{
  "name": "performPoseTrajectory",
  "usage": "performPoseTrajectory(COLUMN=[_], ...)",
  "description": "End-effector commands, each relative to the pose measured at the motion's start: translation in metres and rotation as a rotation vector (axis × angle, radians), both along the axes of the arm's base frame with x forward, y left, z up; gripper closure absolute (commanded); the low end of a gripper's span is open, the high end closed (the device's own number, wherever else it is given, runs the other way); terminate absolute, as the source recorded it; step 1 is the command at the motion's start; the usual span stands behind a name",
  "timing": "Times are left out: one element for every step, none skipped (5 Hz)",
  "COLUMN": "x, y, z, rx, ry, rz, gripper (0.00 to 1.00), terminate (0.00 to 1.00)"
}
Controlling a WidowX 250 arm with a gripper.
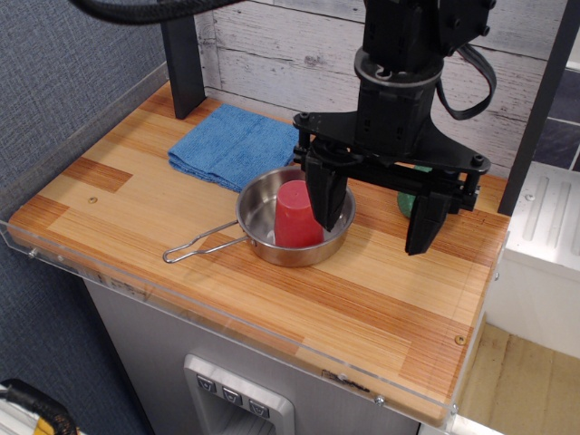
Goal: Place the green broccoli on top of the blue towel
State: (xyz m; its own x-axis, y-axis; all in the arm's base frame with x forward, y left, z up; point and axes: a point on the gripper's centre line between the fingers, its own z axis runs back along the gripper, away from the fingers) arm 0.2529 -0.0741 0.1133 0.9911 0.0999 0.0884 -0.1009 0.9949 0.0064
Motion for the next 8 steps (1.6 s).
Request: performPoseTrajectory(x=[0.000, 0.022, 0.056, 0.085, 0.112, 0.122, 0.130, 0.135], y=[0.000, -0.001, -0.008, -0.011, -0.011, -0.012, -0.010, -0.005], z=[0.000, -0.003, -0.008, -0.015, -0.028, -0.036, -0.045, -0.052], rx=[0.000, -0.046, -0.021, 0.002, 0.012, 0.068, 0.094, 0.101], ry=[0.000, -0.058, -0.120, -0.127, -0.114, -0.087, -0.059, -0.043], rz=[0.000, 0.125, 0.197, 0.188, 0.179, 0.181, 0.174, 0.179], gripper=[0.00, 0.00, 0.00, 0.00, 0.00, 0.00, 0.00, 0.00], terminate=[0.00, 0.00, 0.00, 0.00, 0.00, 0.00, 0.00, 0.00])
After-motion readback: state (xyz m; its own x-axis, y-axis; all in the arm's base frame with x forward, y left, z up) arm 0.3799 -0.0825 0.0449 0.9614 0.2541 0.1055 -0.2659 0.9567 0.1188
